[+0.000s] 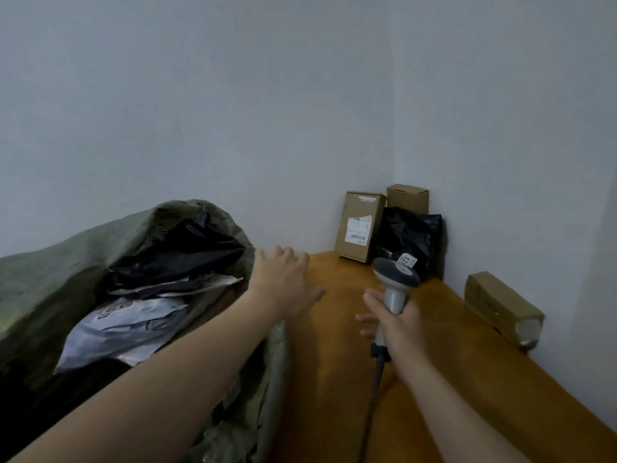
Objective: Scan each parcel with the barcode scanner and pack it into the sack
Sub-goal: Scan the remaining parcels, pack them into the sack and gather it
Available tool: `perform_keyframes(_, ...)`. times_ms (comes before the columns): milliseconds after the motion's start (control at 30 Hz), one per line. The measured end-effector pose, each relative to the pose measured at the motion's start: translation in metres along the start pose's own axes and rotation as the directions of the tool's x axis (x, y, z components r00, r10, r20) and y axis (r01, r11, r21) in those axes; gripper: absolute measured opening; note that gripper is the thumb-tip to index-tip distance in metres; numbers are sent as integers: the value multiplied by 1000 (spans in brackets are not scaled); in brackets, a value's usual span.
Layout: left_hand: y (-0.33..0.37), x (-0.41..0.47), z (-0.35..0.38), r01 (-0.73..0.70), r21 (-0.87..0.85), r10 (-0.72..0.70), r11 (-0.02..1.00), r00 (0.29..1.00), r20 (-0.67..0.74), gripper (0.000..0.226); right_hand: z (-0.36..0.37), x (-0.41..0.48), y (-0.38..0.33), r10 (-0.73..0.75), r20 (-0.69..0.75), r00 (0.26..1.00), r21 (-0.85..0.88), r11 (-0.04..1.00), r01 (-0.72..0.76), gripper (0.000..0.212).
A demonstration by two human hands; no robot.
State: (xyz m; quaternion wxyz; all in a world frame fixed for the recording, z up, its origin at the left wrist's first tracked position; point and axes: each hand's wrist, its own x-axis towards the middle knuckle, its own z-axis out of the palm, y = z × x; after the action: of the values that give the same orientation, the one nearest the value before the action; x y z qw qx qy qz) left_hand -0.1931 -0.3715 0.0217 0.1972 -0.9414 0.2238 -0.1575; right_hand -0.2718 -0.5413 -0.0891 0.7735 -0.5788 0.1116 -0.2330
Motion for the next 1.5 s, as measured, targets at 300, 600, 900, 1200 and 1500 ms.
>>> perform_keyframes(300, 82, 134, 83, 171, -441, -134, 881, 985, 112, 98, -25, 79, 42, -16, -86, 996, -25, 1000, 14, 25)
perform_keyframes(600, 116, 251, 146, 256, -698, -235, 669, 964, 128, 121, -32, 126, 55, -47, -128, 991, 32, 998, 51, 48)
perform_keyframes(900, 125, 267, 174, 302, -835, -346, 460, 927, 145, 117, -30, 138, 58, -13, -117, 993, 77, 997, 22, 49)
perform_keyframes(1200, 116, 136, 128, 356, -870, -359, 341, 905, 229, 128, -33, 119, 47, 15, -106, 994, 120, 993, -2, 73)
perform_keyframes(1500, 119, -15, 83, 370, -882, -370, 291, 894, 252, 122, -37, 12, 28, 117, -58, 991, 104, 988, -111, 64)
